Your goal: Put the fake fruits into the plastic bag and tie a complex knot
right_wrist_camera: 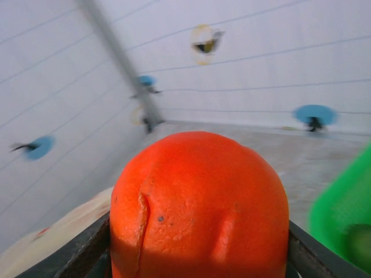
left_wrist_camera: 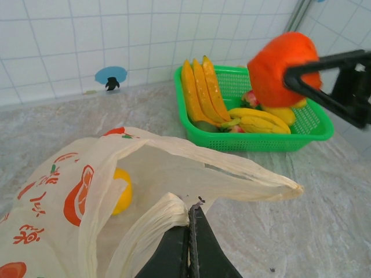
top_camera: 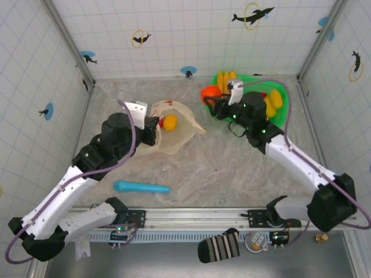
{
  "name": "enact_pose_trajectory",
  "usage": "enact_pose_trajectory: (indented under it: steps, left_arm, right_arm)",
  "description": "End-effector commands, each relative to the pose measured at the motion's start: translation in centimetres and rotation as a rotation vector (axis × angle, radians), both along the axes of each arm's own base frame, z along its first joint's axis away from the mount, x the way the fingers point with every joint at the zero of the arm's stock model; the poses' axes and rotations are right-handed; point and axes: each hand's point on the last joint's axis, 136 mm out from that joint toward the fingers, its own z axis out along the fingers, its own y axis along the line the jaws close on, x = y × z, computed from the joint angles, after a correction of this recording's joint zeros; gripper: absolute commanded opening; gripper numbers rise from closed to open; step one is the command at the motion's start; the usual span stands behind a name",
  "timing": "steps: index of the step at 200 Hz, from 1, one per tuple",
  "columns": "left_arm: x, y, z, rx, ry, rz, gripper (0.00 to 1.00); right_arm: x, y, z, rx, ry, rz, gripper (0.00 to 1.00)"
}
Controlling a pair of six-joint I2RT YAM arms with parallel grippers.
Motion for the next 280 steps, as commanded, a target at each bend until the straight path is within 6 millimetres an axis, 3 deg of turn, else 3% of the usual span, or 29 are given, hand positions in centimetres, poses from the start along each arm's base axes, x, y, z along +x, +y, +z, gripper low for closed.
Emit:
enact_pose_trajectory:
  steps: [1,26,49,75,108,127,145,175,199,231,249,280]
  left_arm:
    - [-0.2,0.7,-0.1,-0.001,-0.004,0.019,0.00]
    - [-0.3,0.9,-0.1,-0.004,-0.007,0.025,0.00]
    - [-0.3,1.0,-0.2,-0.013,-0.006,0.029,0.00]
    - [-0.6,1.2,-0.1,-0.025,-0.006,0.032,0.00]
    - [-0.9,1.4,-0.1,-0.033,-0.007,0.026,0.00]
    - [-1.0,1.3,-0.3,-0.033,-0.003,0.019,0.00]
    - [-1.1,1.2,-0.2,-0.035,-0.004,0.015,0.00]
    - [-1.0,1.2,0.0,-0.038,-0.009,0.020,0.00]
    - [-0.7,1.3,0.1,-0.036,-0.014,0.031,0.00]
    - [-0.5,1.2,0.2,-0.061,0.001,0.051,0.00]
    - [-0.4,1.3,0.0,-0.056,0.003,0.055,0.00]
    - [-0.4,1.4,0.1,-0.060,0.002,0.057,0.00]
  right_arm:
    - [-5.2,2.4,4.5,0.046,-0.202,0.177,0.64]
    - [-8.9,4.7,2.7,0.001,-0.207,0.302,0.64]
    - [-10.3,7.8,-1.1,-0.128,-0.155,0.388,0.65]
    - [-9.1,10.0,-5.7,-0.243,-0.062,0.372,0.65]
    - [-6.6,12.5,-9.7,-0.277,0.024,0.331,0.64]
    - [-4.8,14.3,-10.4,-0.254,0.035,0.312,0.64]
    - [-3.7,17.3,-10.6,-0.227,0.066,0.343,0.64]
    - [-3.2,23.1,-11.8,-0.228,0.111,0.419,0.64]
    - [-2.6,26.2,-13.3,-0.206,0.175,0.450,0.67]
    - [-1.3,27.3,-15.4,-0.195,0.231,0.414,0.80]
    - [-1.3,27.4,-15.4,-0.182,0.236,0.419,0.87]
    - [-0.9,26.6,-14.6,-0.173,0.244,0.414,0.88]
